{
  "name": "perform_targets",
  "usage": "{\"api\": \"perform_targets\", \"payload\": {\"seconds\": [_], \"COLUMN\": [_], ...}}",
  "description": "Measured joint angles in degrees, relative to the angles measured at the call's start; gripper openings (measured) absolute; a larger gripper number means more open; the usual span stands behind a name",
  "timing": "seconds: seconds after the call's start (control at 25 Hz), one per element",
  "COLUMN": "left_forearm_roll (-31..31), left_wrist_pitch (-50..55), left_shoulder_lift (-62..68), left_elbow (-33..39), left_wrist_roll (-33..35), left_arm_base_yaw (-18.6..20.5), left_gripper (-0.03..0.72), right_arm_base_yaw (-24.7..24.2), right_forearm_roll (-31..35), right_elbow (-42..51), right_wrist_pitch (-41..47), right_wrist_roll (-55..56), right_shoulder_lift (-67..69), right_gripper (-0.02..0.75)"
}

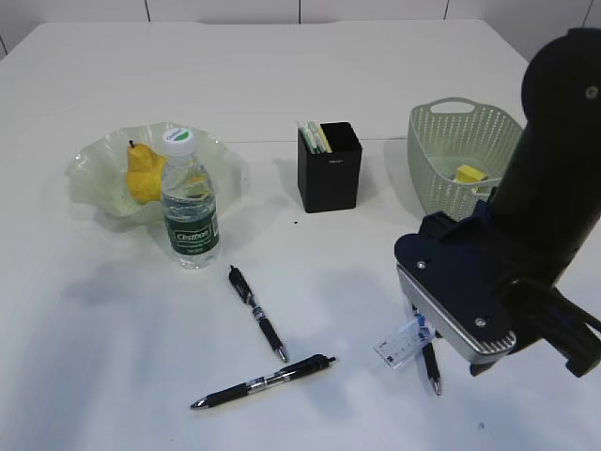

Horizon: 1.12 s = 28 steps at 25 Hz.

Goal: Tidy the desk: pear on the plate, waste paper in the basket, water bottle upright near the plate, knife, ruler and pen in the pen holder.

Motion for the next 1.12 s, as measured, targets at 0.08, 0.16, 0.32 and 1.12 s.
{"api": "perform_targets", "payload": {"seconds": [0.08, 0.16, 0.32, 1.12], "left_forearm_roll": [0.0, 0.0, 0.0, 0.0], "left_wrist_pitch": [-0.1, -0.2, -0.2, -1.0], "left_shoulder_lift": [0.0, 0.0, 0.0, 0.0], "left_elbow": [0.0, 0.0, 0.0, 0.0], "left_wrist_roll": [0.0, 0.0, 0.0, 0.0], "left_arm_base_yaw": [0.0, 0.0, 0.0, 0.0], "left_gripper": [0.447, 0.447, 0.447, 0.447], "right_arm_base_yaw": [0.0, 0.0, 0.0, -1.2], "right_forearm_roll": [0.0, 0.4, 0.6, 0.4], "right_elbow": [0.3, 0.5, 0.6, -6.5], "right_wrist_pitch": [-3.9, -7.8, -12.1, -13.0], "right_wrist_roll": [0.0, 0.0, -1.0, -3.1], "right_shoulder_lift": [-0.2, 1.1, 6.0, 18.2], "right_gripper": [0.319, 0.323, 0.386, 0.422]}}
